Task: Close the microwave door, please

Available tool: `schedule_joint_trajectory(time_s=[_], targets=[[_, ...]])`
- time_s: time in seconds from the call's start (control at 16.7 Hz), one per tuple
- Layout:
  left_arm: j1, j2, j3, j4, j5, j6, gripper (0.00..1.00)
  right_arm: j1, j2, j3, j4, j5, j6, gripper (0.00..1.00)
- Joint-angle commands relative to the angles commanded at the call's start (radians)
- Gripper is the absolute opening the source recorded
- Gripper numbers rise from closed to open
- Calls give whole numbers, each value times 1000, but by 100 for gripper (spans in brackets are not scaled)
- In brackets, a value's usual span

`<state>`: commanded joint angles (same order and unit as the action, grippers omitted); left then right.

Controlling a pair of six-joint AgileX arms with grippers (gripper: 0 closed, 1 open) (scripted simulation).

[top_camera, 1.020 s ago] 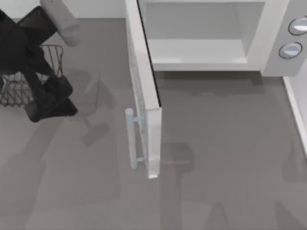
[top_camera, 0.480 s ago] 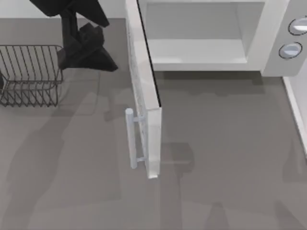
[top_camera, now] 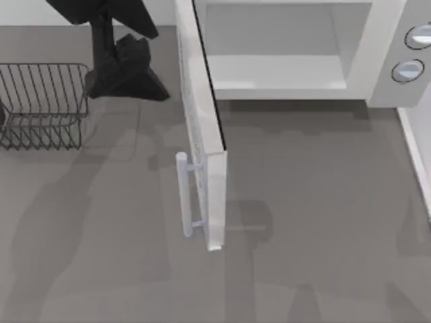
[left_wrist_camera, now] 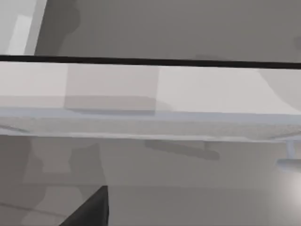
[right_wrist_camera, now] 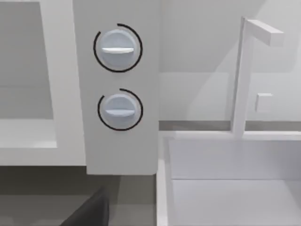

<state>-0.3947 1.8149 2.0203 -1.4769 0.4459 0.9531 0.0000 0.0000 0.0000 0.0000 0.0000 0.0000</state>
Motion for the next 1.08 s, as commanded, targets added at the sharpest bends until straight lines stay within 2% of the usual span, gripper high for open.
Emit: schedule_joint_trajectory(time_s=[0.48,0.78,1.08], targets=[[-84,-7,-271,300,-25,-85,100,0,0,0,0,0,0,100],[-90,-7,-287,317,-27,-91,100,0,0,0,0,0,0,100],[-90,-7,-287,317,-27,-91,62,0,0,0,0,0,0,100]])
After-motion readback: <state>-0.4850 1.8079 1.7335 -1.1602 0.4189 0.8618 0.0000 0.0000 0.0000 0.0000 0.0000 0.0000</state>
